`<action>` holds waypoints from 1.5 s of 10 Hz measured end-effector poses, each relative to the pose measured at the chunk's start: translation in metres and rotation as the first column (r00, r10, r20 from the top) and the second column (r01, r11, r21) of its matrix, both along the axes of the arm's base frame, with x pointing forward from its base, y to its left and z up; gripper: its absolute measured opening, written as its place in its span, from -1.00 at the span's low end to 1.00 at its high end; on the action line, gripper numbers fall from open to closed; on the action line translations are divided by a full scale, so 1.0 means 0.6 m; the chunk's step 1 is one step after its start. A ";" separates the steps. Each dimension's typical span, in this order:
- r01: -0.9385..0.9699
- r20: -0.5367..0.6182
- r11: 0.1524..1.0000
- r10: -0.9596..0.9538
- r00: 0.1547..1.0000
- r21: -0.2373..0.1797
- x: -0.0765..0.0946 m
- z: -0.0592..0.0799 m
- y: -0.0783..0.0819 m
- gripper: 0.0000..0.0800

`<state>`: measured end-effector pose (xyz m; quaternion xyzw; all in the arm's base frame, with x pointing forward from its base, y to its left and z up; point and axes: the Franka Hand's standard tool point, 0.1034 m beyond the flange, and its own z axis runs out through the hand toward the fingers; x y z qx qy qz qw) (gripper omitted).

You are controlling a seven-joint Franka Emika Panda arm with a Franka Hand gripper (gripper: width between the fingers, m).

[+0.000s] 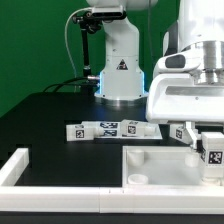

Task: Assemble one leg

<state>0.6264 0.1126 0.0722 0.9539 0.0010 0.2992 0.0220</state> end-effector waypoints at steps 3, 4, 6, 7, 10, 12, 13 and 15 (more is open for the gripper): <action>-0.005 0.033 1.000 0.005 0.999 -0.006 0.000 0.000 0.001 -0.29; -0.005 0.032 1.000 0.005 0.999 -0.006 0.000 0.000 0.001 -0.29; -0.005 0.031 1.000 0.005 1.000 -0.006 0.000 0.000 0.001 -0.29; -0.005 0.028 1.000 0.005 1.000 -0.007 -0.001 -0.001 0.001 -0.29; 0.003 -0.056 1.000 -0.002 0.998 0.020 0.009 0.022 0.006 0.44; 0.030 -0.257 0.999 -0.018 0.966 0.043 0.017 0.026 0.004 0.62; 0.044 -0.323 0.998 -0.025 0.946 0.050 0.022 0.028 0.001 0.62; 0.087 -0.475 0.994 -0.048 0.879 0.061 0.009 0.017 0.000 0.62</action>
Offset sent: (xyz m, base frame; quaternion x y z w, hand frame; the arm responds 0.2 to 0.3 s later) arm -0.0006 -0.0024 -0.0035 -0.0014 -0.0048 0.0012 1.0000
